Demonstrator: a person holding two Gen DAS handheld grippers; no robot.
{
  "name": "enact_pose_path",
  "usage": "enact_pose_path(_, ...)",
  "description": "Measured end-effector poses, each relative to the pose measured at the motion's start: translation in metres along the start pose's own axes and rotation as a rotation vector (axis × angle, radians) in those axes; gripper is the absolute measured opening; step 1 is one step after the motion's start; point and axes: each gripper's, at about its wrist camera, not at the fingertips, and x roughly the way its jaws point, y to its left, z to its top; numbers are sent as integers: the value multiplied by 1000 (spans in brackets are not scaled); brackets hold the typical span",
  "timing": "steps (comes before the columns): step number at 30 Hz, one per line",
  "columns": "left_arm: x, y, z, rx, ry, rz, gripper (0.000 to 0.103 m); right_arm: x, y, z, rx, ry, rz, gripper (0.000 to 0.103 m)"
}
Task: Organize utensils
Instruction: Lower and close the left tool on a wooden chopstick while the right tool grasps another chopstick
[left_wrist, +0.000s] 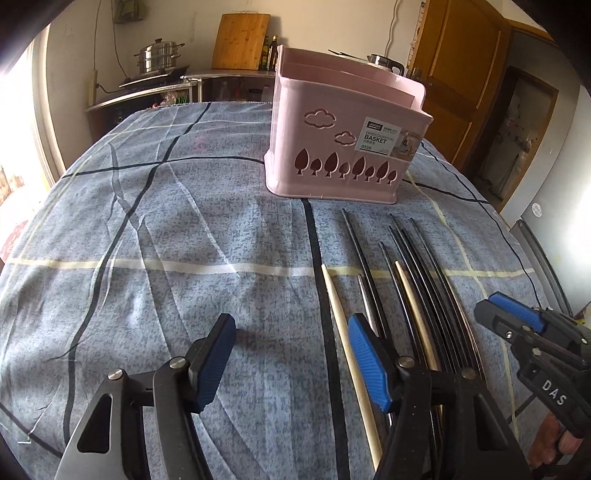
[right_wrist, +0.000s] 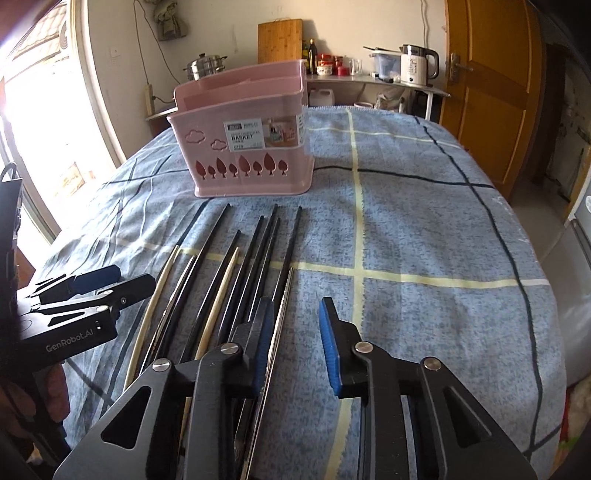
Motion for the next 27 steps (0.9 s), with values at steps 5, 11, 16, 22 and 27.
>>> enact_pose_path(5,5,-2,5,13,1,8,62,10,-3,6,17,24,9,20)
enact_pose_path(11,10,-4,8,33,-4,23,53,13,7,19,16,13,79,10)
enact_pose_path(16,13,-5,12,60,-6,57,31,23,21,27,4,26,119,7)
enact_pose_path(22,10,11,19,-17,5,-17,28,36,31,34,-2,52,138,7)
enact_pose_path(27,3,10,30,-36,-21,-76,45,40,31,36,-1,63,145,7)
